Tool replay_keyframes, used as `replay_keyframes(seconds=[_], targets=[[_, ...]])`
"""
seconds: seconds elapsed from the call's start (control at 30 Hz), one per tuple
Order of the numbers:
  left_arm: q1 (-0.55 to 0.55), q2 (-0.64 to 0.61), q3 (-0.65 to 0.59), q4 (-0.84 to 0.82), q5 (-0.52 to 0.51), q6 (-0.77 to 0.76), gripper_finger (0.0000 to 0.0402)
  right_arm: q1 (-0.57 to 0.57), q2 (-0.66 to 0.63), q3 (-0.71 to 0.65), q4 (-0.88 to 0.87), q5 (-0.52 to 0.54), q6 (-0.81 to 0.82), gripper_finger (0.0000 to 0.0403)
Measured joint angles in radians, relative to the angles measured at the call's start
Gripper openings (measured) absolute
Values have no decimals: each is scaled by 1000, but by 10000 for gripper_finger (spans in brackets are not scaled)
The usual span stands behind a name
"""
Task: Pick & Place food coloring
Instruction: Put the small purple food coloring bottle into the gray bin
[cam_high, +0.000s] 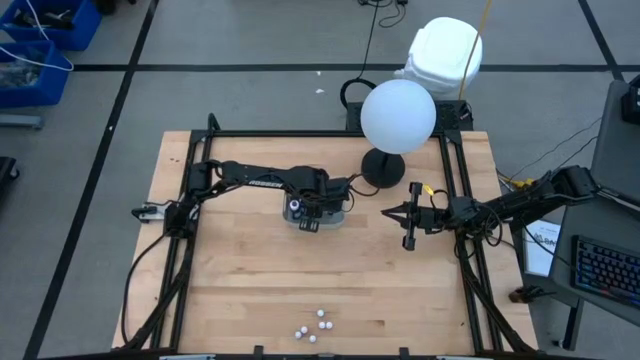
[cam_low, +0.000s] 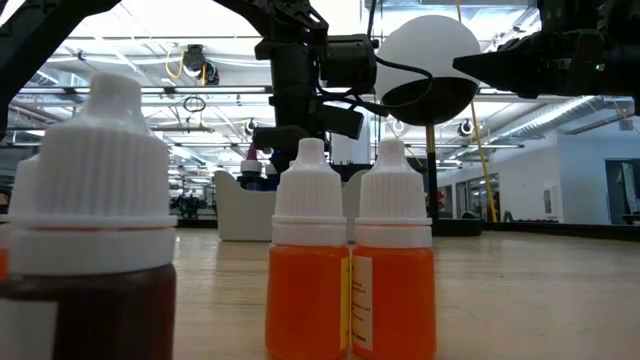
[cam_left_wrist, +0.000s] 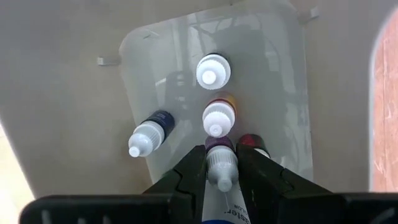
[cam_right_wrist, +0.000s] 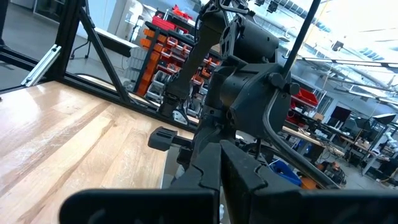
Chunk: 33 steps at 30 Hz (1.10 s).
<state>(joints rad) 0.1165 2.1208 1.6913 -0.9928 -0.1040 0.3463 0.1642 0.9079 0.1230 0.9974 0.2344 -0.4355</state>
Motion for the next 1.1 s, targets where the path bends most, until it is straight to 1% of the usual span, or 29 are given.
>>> replay_keyframes(seconds=[0.1,0.17,0.4,0.47,0.57,0.7,0.8,0.9,0.97,1.03,1.1], targets=[[1,0,0,0,0,4,89,0,0,0,0,0,-2,0],[1,0,0,0,0,8,100,0,0,0,3,0,-3,0],[25,0,0,2,-2,-10,189,0,0,0,8,0,-3,0],[30,0,0,2,-3,-12,209,0,0,0,8,0,-3,0],[31,-3,0,-2,-30,-1,226,0,0,0,8,0,-3,0],[15,-41,2,-9,-80,10,236,0,0,0,11,0,-12,0],[-15,-82,41,-24,-80,36,235,0,0,0,24,0,-15,0],[-53,-125,114,-45,-81,64,231,0,0,0,30,0,-31,0],[-78,-154,183,-95,-84,80,228,0,0,0,34,0,-43,0],[-103,-192,251,-150,-107,54,220,0,0,0,38,0,-49,0],[-125,-238,309,-199,-125,6,204,0,0,0,47,0,-50,0]])
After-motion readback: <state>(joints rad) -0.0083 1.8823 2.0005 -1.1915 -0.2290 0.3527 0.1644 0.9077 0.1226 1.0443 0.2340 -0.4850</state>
